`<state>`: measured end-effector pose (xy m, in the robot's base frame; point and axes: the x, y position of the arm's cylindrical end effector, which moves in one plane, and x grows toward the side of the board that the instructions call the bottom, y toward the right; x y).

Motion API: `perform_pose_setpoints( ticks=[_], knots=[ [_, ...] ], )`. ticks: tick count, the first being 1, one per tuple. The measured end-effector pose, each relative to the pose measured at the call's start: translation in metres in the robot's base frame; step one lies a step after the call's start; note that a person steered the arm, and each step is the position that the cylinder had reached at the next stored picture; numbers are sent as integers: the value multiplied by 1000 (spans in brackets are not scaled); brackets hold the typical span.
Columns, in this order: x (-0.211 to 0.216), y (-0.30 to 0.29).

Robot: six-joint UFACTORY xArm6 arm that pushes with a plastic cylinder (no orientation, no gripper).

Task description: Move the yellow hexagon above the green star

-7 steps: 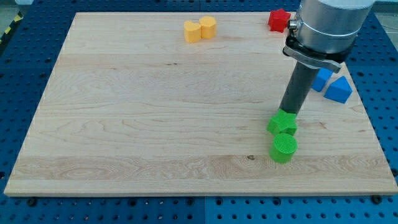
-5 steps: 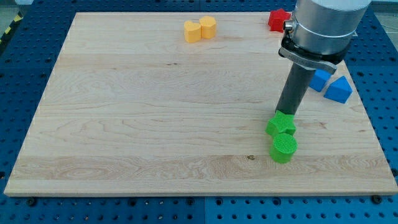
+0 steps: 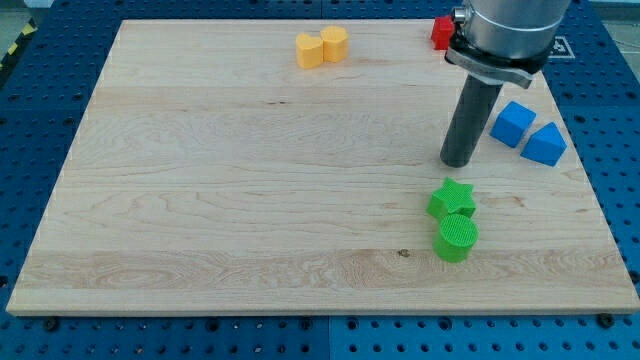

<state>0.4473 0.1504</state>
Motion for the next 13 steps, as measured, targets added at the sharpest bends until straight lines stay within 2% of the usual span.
perform_pose_setpoints(
  ticks=[5, 6, 10, 13],
  knots=[
    [-125, 0],
    [-138, -2],
    [-163, -30],
    [-169, -82]
  ],
)
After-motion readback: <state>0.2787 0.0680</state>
